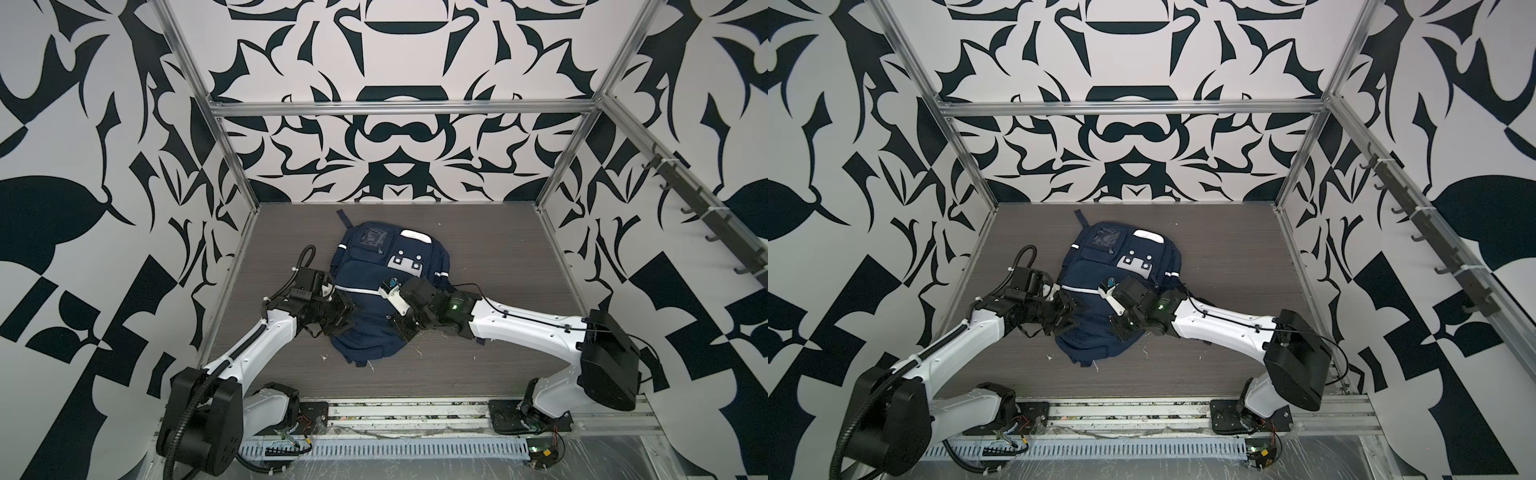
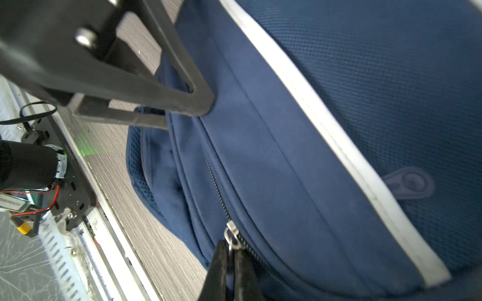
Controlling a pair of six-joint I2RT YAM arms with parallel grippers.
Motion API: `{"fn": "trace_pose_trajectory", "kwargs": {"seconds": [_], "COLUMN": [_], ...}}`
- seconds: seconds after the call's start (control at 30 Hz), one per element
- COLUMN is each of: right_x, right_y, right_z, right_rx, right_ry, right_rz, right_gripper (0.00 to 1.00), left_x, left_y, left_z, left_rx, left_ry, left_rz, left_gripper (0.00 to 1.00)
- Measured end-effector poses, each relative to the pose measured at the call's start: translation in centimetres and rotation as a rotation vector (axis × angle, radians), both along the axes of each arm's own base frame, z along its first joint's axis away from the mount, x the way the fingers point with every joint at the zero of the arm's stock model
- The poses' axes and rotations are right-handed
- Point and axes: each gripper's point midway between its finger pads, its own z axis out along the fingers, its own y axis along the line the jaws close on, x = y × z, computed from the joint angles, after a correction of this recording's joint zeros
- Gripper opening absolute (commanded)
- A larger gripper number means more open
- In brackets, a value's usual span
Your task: Pack the student bag
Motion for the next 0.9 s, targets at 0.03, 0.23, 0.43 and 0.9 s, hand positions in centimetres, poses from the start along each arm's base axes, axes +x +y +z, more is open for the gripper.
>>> {"fn": "trace_pose_trajectory", "kwargs": {"seconds": [0.03,0.23,0.43,0.9], "right_x": [0.0,0.2,0.0,1.1], "right_y": [0.0,0.0,-0.7,-6.6], "right_z": [0.0,0.1,0.8,2.0], "right_rx": [0.002,0.004,-0.009,-0.109], "right_ry": [-0.001,-0.008,-0.045,-0.156], "right_rz": [-0.001,-0.006,-0.007,-0.037], "right_gripper": [0.00,0.00,0.00,0.00], "left_x": [0.3,1.7,2.6,2.9], "left_y": [0.0,-0.1,-0.2,0.3], "left_z": [0.0,0.0,1.0,2.1], "left_rx": [0.001,0.003,-0.017,-0.042], "left_ry": [-0.008,-0.045,-0.088,-0.126], "left_rz": [0.006,0.030,0.030,-0.017], "left_gripper": [0.39,0.04,0.00,0.00]}}
